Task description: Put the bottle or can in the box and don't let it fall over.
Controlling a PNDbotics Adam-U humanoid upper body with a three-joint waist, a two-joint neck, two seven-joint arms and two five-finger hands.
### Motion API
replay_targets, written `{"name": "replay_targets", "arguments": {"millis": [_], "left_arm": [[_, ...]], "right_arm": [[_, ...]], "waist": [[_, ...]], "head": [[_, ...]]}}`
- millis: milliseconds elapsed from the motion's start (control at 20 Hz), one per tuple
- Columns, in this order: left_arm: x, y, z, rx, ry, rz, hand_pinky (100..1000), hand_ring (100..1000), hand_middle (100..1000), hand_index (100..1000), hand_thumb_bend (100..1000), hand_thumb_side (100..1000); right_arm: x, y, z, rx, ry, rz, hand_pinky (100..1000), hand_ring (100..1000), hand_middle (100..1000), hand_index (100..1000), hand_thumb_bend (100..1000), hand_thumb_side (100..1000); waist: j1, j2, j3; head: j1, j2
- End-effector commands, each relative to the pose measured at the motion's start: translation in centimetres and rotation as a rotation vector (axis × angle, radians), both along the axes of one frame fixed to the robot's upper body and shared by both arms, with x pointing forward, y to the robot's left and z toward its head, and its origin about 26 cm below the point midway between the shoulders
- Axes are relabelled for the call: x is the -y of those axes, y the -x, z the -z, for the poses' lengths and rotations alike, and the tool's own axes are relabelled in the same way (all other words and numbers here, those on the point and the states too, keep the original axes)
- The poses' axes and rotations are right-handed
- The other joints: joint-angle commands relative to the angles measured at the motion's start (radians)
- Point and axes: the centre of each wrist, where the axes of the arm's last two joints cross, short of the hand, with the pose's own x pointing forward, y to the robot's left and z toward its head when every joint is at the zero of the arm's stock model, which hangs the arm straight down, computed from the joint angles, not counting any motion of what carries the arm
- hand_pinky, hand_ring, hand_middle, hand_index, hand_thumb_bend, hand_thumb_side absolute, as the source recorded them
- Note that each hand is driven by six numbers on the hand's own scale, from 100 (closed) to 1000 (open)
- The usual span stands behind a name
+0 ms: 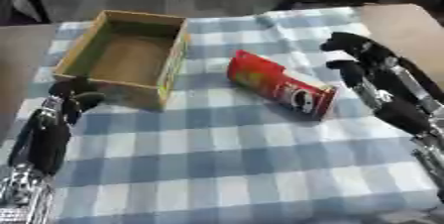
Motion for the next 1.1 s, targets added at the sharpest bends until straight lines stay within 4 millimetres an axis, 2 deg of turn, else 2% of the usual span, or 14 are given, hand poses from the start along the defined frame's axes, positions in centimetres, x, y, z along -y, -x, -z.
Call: {"name": "replay_targets", "arguments": {"millis": [50,500,550,750,1100], "left_arm": [[-0.2,-0.2,-1.2,0.042,-0.007,0.006,876,747,742,898,197,963],[0.2,-0.3,-1.6,0.058,-0.006,0.024,876,747,741,898,197,962],[0.3,-0.3,-1.6,0.059,-0.006,0.027,876,747,741,898,197,962],[0.4,-0.3,-1.7,0.064,-0.006,0.035,876,746,741,897,198,961],[1.0,-0.6,-2.3,0.085,-0.002,0.066,875,746,740,897,199,958]], "right_arm": [[0.8,0.2,-1.3,0.03,0.046,0.011,845,990,821,928,154,676],[3.0,-0.7,-1.4,0.005,0.109,0.072,844,990,822,931,158,676],[3.3,-0.8,-1.3,0.002,0.116,0.078,845,991,822,933,138,677],[4.4,-1.3,-1.1,-0.011,0.148,0.107,845,991,823,935,162,677],[6.3,-2.3,-0.2,-0.05,0.197,0.163,845,991,824,936,164,684]], "waist": [[0.003,-0.016,0.005],[0.018,-0.004,0.031],[0.019,-0.004,0.035],[0.025,-0.003,0.052],[0.04,0.005,0.095]], "head": [[-0.009,-0.014],[-0.034,-0.024],[-0.037,-0.025],[-0.047,-0.025],[-0.076,-0.025]]}}
